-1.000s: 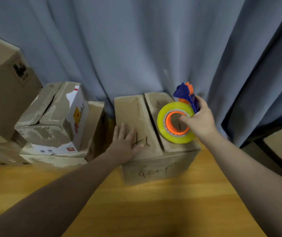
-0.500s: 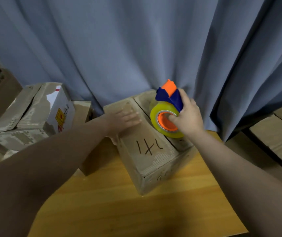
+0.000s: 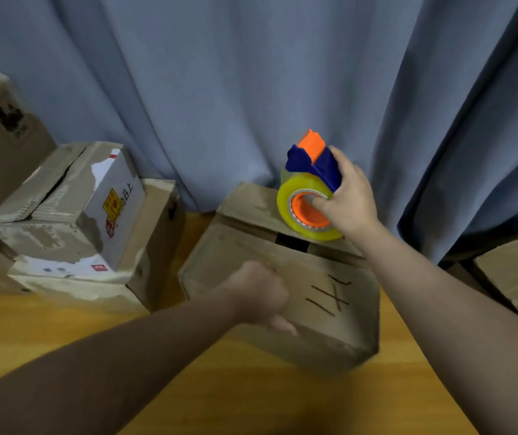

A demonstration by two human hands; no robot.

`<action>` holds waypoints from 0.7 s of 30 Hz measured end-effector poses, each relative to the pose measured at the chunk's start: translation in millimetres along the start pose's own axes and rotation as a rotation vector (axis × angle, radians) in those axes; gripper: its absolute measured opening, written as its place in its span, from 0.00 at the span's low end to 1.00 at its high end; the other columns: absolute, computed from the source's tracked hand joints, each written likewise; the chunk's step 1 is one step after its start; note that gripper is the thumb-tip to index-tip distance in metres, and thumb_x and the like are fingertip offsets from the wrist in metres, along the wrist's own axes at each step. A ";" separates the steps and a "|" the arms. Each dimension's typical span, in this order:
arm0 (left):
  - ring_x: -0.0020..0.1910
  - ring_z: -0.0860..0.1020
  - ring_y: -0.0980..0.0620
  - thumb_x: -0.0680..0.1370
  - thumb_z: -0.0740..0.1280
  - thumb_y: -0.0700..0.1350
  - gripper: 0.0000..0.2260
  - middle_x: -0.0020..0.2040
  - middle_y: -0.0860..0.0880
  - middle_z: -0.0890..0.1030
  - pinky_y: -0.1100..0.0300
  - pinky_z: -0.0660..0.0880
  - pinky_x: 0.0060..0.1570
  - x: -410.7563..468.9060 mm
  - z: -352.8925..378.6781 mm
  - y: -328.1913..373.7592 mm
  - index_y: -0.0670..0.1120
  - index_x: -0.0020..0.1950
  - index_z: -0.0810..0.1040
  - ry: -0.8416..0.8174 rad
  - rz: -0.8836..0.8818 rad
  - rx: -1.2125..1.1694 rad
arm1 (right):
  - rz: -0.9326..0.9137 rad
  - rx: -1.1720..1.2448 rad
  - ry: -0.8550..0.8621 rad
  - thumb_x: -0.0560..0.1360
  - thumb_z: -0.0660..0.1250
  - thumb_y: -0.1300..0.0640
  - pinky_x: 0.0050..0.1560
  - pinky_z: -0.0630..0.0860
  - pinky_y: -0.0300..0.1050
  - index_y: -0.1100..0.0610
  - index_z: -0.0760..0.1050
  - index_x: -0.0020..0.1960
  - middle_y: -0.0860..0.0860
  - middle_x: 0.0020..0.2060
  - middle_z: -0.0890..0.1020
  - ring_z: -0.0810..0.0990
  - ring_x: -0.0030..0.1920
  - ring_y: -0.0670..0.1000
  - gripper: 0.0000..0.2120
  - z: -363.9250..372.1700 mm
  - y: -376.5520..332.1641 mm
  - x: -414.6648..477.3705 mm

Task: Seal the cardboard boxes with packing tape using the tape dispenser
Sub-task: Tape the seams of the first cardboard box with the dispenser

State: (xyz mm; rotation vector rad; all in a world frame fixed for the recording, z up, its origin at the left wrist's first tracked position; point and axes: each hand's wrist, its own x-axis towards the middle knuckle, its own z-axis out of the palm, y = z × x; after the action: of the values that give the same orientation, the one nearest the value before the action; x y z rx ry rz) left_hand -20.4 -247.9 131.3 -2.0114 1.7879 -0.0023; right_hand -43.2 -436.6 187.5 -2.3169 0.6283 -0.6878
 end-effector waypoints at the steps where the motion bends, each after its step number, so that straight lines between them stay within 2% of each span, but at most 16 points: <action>1: 0.34 0.75 0.49 0.73 0.49 0.73 0.35 0.38 0.46 0.78 0.62 0.60 0.26 0.4 -6.7 7.1 0.42 0.37 0.75 0.026 -0.019 -0.051 | -0.014 0.047 -0.015 0.65 0.77 0.56 0.64 0.71 0.52 0.48 0.61 0.74 0.52 0.62 0.73 0.72 0.63 0.53 0.43 2.2 0.4 0.6; 2: 0.31 0.74 0.50 0.74 0.47 0.72 0.34 0.34 0.48 0.76 0.62 0.61 0.27 1.1 -11.2 4.3 0.44 0.34 0.73 0.052 -0.080 -0.123 | -0.025 0.094 -0.042 0.64 0.77 0.57 0.64 0.71 0.51 0.49 0.62 0.74 0.52 0.63 0.73 0.72 0.63 0.52 0.42 4.6 1.7 0.0; 3: 0.33 0.75 0.50 0.74 0.47 0.71 0.33 0.35 0.49 0.76 0.61 0.64 0.29 1.4 -13.3 -6.1 0.45 0.36 0.75 0.102 -0.166 -0.215 | -0.031 0.131 -0.078 0.64 0.76 0.59 0.64 0.71 0.49 0.50 0.62 0.74 0.52 0.63 0.74 0.73 0.63 0.52 0.42 6.4 4.0 -1.4; 4: 0.39 0.77 0.49 0.76 0.48 0.70 0.30 0.41 0.49 0.79 0.58 0.69 0.34 0.4 -11.2 -22.3 0.47 0.42 0.78 0.171 -0.254 -0.328 | -0.032 0.149 -0.116 0.64 0.76 0.61 0.64 0.71 0.48 0.51 0.63 0.73 0.52 0.64 0.73 0.73 0.62 0.52 0.41 7.2 6.4 -3.8; 5: 0.48 0.77 0.49 0.77 0.52 0.68 0.27 0.50 0.48 0.79 0.55 0.73 0.43 -3.6 -6.6 -42.0 0.48 0.51 0.78 0.244 -0.321 -0.422 | -0.037 0.158 -0.146 0.64 0.75 0.63 0.64 0.71 0.48 0.51 0.63 0.73 0.52 0.64 0.73 0.73 0.62 0.52 0.41 7.5 9.5 -6.0; 6: 0.58 0.74 0.47 0.77 0.55 0.66 0.25 0.61 0.47 0.75 0.53 0.72 0.55 -8.5 2.4 -62.2 0.49 0.61 0.75 0.273 -0.365 -0.469 | -0.045 0.161 -0.162 0.64 0.74 0.64 0.64 0.71 0.49 0.51 0.63 0.73 0.52 0.64 0.73 0.73 0.62 0.52 0.41 7.0 12.0 -8.0; 7: 0.66 0.68 0.45 0.77 0.58 0.65 0.27 0.69 0.45 0.68 0.52 0.67 0.64 -14.8 11.3 -80.2 0.50 0.70 0.69 0.229 -0.394 -0.475 | -0.048 0.160 -0.169 0.64 0.74 0.65 0.63 0.71 0.48 0.51 0.62 0.73 0.52 0.64 0.73 0.73 0.62 0.52 0.41 6.4 13.6 -9.3; 9: 0.76 0.51 0.44 0.74 0.61 0.66 0.36 0.78 0.47 0.50 0.48 0.54 0.73 -24.9 28.4 -106.6 0.54 0.78 0.53 0.097 -0.424 -0.570 | -0.047 0.137 -0.178 0.65 0.74 0.66 0.62 0.70 0.44 0.52 0.62 0.73 0.52 0.65 0.72 0.72 0.62 0.51 0.41 5.0 13.7 -10.7; 10: 0.77 0.45 0.45 0.73 0.61 0.67 0.39 0.78 0.50 0.43 0.47 0.50 0.74 -25.6 35.3 -115.8 0.57 0.78 0.47 0.052 -0.419 -0.644 | -0.046 0.128 -0.186 0.65 0.74 0.66 0.61 0.69 0.43 0.52 0.61 0.74 0.52 0.65 0.72 0.72 0.62 0.51 0.41 4.3 12.9 -11.1; 12: 0.77 0.40 0.48 0.73 0.61 0.66 0.40 0.78 0.54 0.38 0.47 0.46 0.74 -21.5 43.9 -127.3 0.60 0.77 0.42 0.015 -0.367 -0.748 | -0.037 0.132 -0.202 0.65 0.73 0.67 0.62 0.71 0.45 0.52 0.61 0.73 0.51 0.65 0.72 0.73 0.62 0.51 0.41 3.8 10.5 -12.7; 14: 0.77 0.41 0.49 0.74 0.60 0.66 0.38 0.78 0.55 0.39 0.48 0.45 0.73 -13.8 50.6 -133.8 0.61 0.76 0.43 0.007 -0.313 -0.757 | -0.031 0.137 -0.210 0.65 0.73 0.67 0.61 0.72 0.48 0.51 0.60 0.73 0.50 0.65 0.72 0.73 0.62 0.51 0.41 3.8 8.3 -15.3; 16: 0.77 0.43 0.51 0.73 0.60 0.67 0.37 0.78 0.57 0.39 0.50 0.47 0.73 -9.3 59.4 -133.1 0.62 0.76 0.45 0.007 -0.277 -0.824 | -0.013 0.120 -0.210 0.66 0.73 0.66 0.58 0.72 0.44 0.50 0.60 0.73 0.48 0.62 0.73 0.73 0.59 0.49 0.40 3.3 5.7 -17.0; 18: 0.76 0.47 0.54 0.73 0.63 0.66 0.36 0.77 0.62 0.40 0.55 0.51 0.72 -9.2 69.6 -126.1 0.63 0.76 0.49 0.054 -0.298 -0.996 | -0.011 0.107 -0.205 0.66 0.73 0.67 0.54 0.71 0.39 0.50 0.62 0.72 0.45 0.59 0.74 0.74 0.56 0.46 0.39 1.0 0.2 -16.4; 21: 0.76 0.51 0.57 0.72 0.66 0.66 0.36 0.76 0.65 0.44 0.60 0.54 0.69 -14.3 76.4 -116.5 0.63 0.76 0.53 0.150 -0.379 -1.133 | -0.046 0.156 -0.213 0.64 0.73 0.70 0.54 0.73 0.38 0.51 0.65 0.70 0.45 0.56 0.76 0.76 0.54 0.46 0.38 -0.7 -11.0 -12.1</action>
State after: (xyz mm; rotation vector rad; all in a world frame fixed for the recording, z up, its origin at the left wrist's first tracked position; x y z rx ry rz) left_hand 109.4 -202.5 104.7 -3.1443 1.5819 0.9543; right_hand -49.8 -422.3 191.8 -2.2264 0.4103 -0.4833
